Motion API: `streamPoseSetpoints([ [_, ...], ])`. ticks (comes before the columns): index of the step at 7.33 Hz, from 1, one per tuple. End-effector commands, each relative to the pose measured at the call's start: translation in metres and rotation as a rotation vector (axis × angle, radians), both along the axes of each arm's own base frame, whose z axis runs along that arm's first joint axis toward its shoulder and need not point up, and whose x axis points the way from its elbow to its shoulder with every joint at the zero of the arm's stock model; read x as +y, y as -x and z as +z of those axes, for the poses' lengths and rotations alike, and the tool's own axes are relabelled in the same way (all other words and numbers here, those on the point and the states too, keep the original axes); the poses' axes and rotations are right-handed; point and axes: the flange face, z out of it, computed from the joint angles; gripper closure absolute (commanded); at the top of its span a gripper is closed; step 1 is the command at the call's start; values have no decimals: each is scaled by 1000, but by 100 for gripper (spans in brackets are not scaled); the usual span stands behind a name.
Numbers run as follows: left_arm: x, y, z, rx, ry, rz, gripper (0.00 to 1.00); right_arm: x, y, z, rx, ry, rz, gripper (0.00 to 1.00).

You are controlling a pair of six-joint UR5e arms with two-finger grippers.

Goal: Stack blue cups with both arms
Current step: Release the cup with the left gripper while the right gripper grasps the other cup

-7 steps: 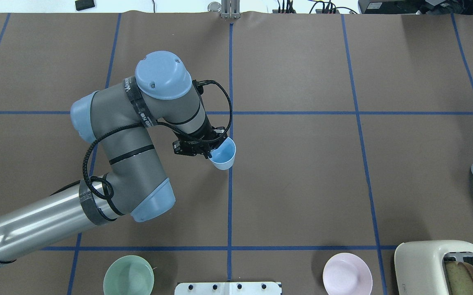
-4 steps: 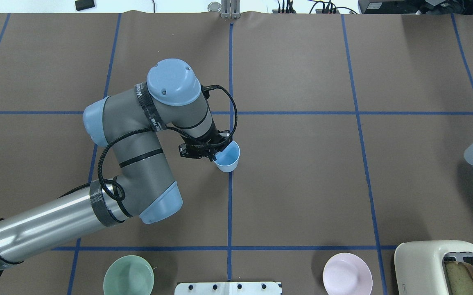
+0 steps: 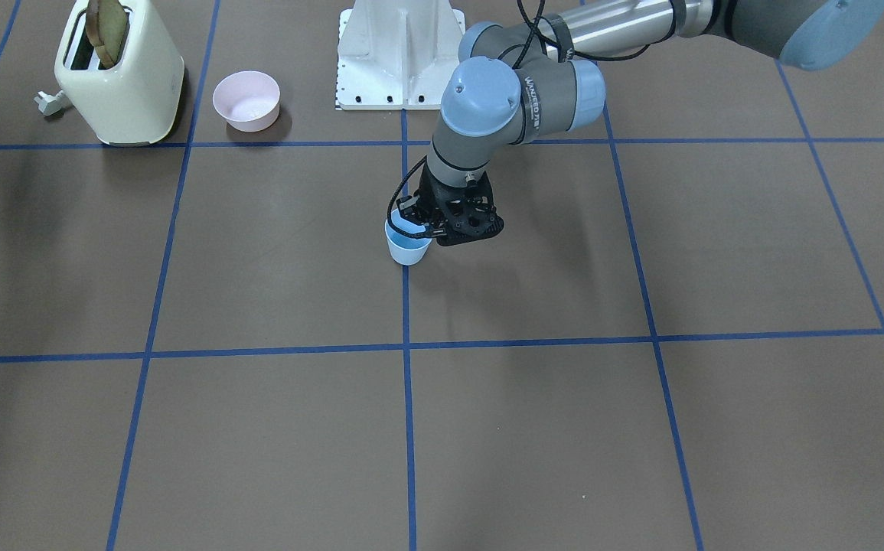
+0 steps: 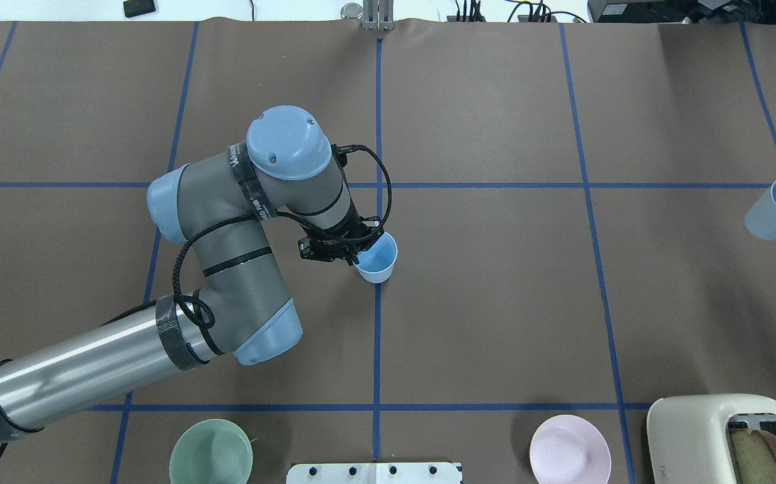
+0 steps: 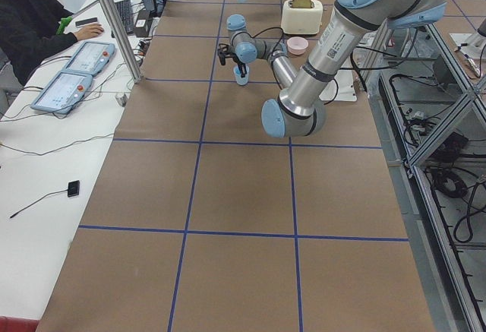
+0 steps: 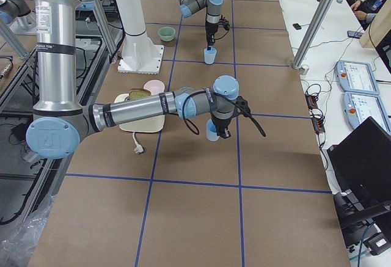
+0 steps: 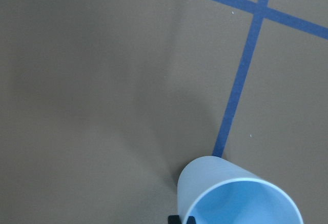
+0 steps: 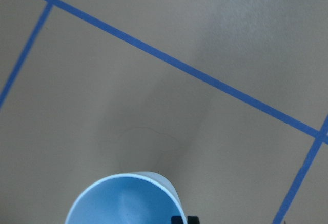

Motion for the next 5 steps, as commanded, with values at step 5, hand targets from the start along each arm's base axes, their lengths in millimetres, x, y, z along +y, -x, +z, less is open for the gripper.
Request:
streamPoseSetpoints([
  [5, -42, 98, -20, 113, -9, -22, 2, -61, 154, -247, -22, 173, 22, 100],
])
